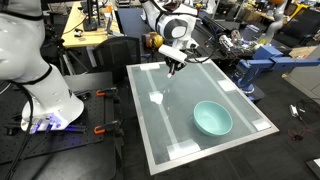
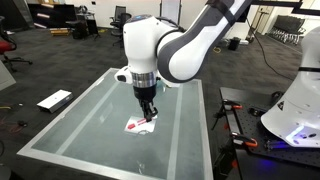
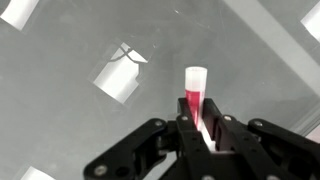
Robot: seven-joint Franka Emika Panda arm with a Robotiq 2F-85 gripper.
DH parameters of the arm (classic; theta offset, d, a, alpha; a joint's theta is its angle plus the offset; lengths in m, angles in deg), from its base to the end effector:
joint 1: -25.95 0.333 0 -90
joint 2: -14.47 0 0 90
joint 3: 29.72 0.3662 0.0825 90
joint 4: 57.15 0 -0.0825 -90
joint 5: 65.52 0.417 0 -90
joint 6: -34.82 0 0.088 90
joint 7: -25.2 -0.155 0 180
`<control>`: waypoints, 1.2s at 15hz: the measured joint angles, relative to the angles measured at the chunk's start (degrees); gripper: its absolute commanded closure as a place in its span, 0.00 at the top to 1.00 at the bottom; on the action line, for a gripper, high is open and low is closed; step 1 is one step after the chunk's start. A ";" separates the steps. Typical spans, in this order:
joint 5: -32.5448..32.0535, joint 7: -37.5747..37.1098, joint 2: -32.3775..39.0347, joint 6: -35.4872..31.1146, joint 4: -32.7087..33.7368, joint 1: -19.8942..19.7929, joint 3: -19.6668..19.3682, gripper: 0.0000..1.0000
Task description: Remove the marker from the bowl and put it on the table
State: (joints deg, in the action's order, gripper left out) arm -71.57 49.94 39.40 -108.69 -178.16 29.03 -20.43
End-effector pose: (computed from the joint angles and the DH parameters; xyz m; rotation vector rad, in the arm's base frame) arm 0.5993 0.1307 0.1758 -2.9297 -1.1029 0.0522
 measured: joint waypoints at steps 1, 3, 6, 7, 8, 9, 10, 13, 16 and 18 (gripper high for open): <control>-0.01 0.02 0.34 -0.59 0.00 -0.01 0.00 0.05; -0.01 0.02 0.94 -1.76 0.00 -0.05 0.00 0.44; -0.13 0.02 1.56 -2.56 0.00 -0.11 -0.01 0.59; -0.26 0.02 1.68 -2.60 0.01 -0.11 -0.02 0.66; -0.39 0.02 1.75 -2.60 0.01 -0.12 -0.05 0.74; -0.46 0.02 1.79 -2.60 0.01 -0.12 -0.08 0.81; -0.47 0.02 1.80 -2.60 0.01 -0.13 -0.09 0.89; -0.47 -0.03 1.70 -2.74 0.04 -0.23 -0.15 1.00; -0.45 -0.13 0.52 -3.37 -0.13 -0.51 -0.20 1.00; -0.38 -0.20 -1.26 -3.91 -0.76 -0.83 -0.20 1.00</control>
State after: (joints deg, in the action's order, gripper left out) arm -71.96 49.73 38.14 -112.60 -178.92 28.20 -20.64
